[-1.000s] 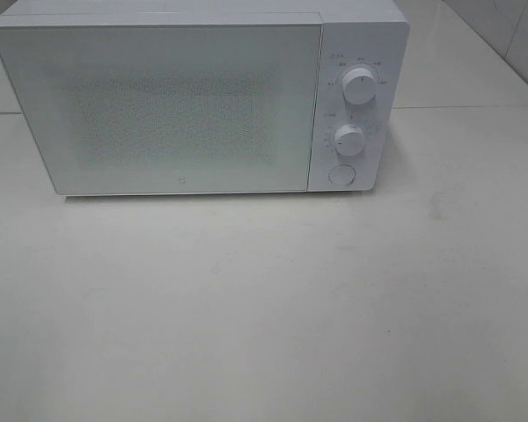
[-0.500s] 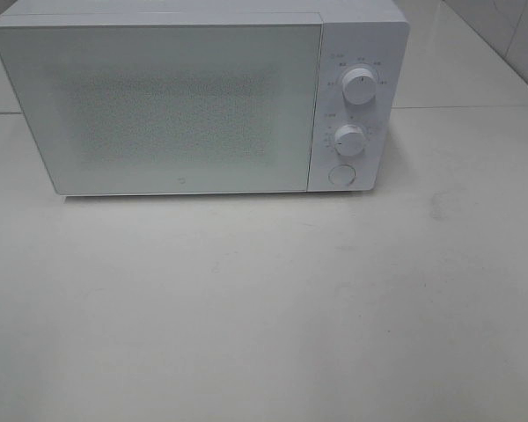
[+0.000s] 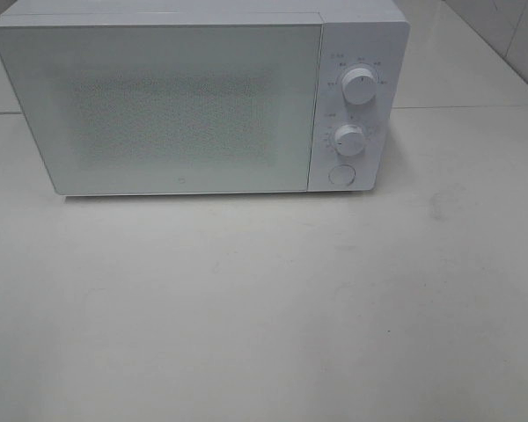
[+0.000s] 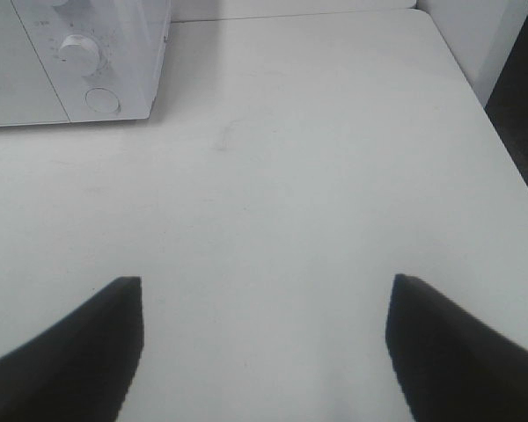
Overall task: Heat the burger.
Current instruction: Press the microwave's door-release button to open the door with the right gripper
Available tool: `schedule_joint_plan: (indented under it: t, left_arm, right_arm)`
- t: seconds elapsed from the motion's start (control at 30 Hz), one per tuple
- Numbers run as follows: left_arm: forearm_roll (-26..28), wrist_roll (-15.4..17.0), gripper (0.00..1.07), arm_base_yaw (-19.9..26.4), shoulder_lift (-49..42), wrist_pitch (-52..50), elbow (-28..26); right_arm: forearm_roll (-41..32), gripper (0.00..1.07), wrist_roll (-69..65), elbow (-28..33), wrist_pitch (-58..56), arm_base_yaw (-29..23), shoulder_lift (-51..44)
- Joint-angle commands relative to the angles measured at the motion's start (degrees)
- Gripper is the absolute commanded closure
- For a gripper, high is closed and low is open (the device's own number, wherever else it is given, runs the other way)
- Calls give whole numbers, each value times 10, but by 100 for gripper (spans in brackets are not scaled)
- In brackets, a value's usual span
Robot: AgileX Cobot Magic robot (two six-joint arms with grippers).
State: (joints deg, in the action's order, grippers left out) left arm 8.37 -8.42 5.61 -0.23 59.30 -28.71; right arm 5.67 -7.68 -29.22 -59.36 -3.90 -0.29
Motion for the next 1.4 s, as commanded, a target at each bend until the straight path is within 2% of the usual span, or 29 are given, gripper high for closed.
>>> schedule_joint_plan:
  t: [0.03,0.2,0.6,0.67,0.87,0.93,1.27,1.4]
  left_arm:
    - [0,-1,9,1,-14,-1,1]
    - [0,-1,9,1,-14,-1,1]
    - [0,-1,9,1,-14,-1,1]
    - [0,-1,9,1,-14,-1,1]
    - [0,-1,9,1,-14,-1,1]
    - [0,-1,9,1,-14,-1,1]
    - [0,-1,9,1,-14,-1,1]
    - [0,-1,9,1,-14,-1,1]
  right_arm:
    - [-1,32,6,1,2,5,-14]
    - [-1,32,8,-30,21,5,19]
    - [-2,32,8,-36,127,5,139]
    - [-3,32,8,-36,184,5,193]
    - [-3,32,8,-35,244,5,248]
    - [-3,32,6,-35,305,5,313]
    - [-3,32,-6,-35,439,5,453]
    - [-3,32,-48,-35,512,5,528]
